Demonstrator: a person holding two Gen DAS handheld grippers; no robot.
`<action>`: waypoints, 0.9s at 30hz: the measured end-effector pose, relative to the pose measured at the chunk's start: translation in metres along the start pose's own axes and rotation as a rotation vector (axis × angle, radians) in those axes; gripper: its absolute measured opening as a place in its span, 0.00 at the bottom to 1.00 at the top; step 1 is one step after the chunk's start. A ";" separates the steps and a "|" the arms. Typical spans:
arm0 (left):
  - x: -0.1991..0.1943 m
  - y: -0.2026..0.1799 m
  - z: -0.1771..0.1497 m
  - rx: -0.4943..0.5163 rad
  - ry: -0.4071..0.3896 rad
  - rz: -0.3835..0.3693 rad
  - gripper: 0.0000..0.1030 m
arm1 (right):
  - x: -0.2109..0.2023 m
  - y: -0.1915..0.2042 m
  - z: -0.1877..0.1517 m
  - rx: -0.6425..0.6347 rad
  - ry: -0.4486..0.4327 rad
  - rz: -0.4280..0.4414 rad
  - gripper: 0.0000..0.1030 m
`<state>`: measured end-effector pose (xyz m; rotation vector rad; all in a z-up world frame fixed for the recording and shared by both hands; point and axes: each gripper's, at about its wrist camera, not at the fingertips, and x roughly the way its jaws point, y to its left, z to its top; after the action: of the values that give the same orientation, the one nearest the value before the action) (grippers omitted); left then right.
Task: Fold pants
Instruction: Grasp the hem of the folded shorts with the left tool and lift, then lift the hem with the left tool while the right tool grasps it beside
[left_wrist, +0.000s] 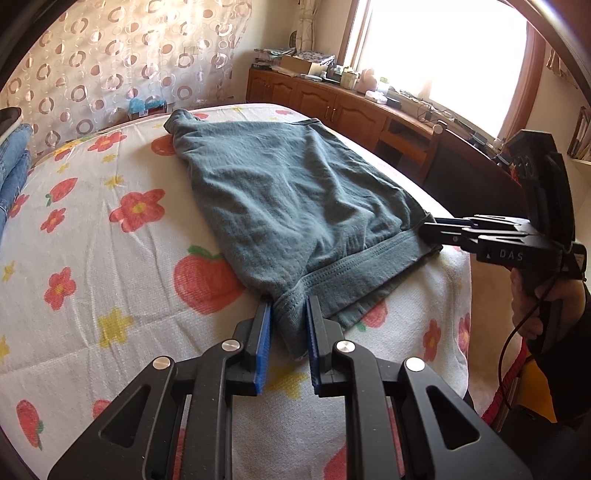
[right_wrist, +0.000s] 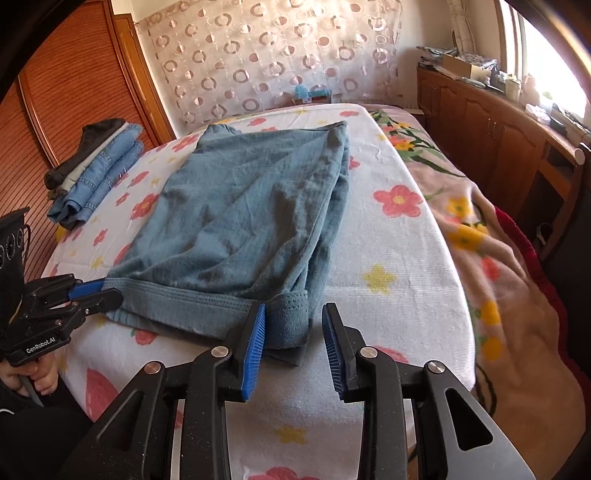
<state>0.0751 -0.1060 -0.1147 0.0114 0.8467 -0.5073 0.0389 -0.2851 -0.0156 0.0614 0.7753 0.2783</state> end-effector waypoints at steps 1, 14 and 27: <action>0.000 0.000 0.000 -0.002 -0.002 0.000 0.18 | 0.000 0.002 0.000 -0.004 -0.003 0.002 0.31; -0.001 -0.001 -0.002 -0.006 -0.015 0.016 0.19 | 0.001 -0.001 -0.001 -0.032 0.001 0.028 0.25; -0.031 -0.008 0.018 0.031 -0.100 -0.001 0.10 | -0.014 -0.004 0.004 -0.002 -0.079 0.110 0.14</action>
<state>0.0673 -0.1040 -0.0793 0.0141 0.7413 -0.5180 0.0332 -0.2925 -0.0037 0.1125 0.6943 0.3793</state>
